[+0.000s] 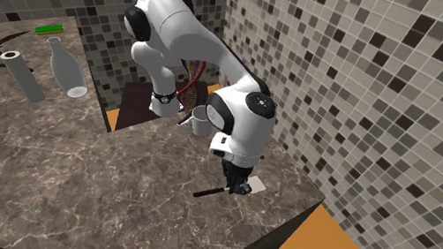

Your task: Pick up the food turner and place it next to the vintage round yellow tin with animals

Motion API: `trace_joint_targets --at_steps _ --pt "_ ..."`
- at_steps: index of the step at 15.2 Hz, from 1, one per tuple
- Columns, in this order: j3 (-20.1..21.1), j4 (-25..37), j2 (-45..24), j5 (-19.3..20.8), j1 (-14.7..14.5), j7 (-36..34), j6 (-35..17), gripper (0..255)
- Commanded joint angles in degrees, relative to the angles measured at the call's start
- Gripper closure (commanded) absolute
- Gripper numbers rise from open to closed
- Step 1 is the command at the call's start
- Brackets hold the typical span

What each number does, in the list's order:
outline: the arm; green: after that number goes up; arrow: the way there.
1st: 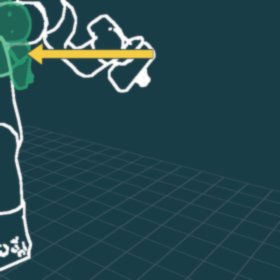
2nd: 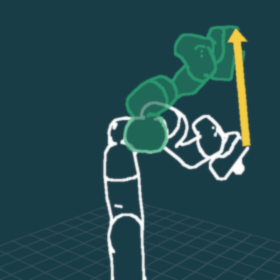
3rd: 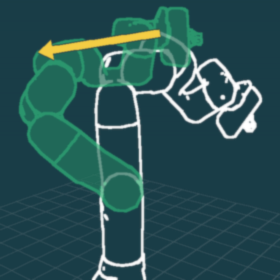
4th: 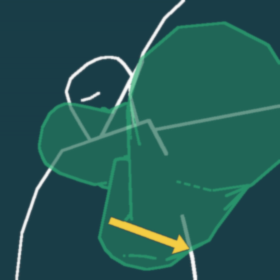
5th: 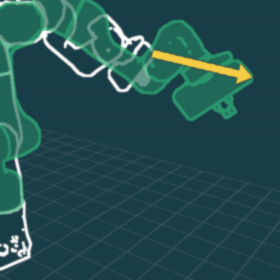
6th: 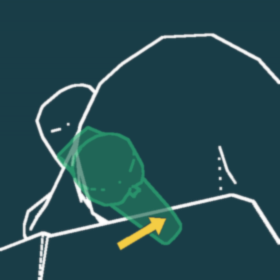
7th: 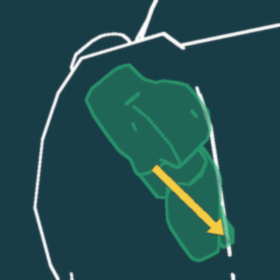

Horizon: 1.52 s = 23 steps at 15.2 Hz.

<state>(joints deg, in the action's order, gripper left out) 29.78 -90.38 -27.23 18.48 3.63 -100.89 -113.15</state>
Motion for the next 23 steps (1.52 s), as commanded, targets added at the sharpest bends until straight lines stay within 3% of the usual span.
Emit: trace_joint_targets --at_steps 1,22,23 --pt "0.16 0.88 0.42 -0.32 0.03 0.29 1.25 255" --pt "1.14 13.97 2.34 -2.06 -1.15 2.56 15.74 255" --pt "0.92 13.1 2.99 -2.42 0.03 3.77 15.31 255"
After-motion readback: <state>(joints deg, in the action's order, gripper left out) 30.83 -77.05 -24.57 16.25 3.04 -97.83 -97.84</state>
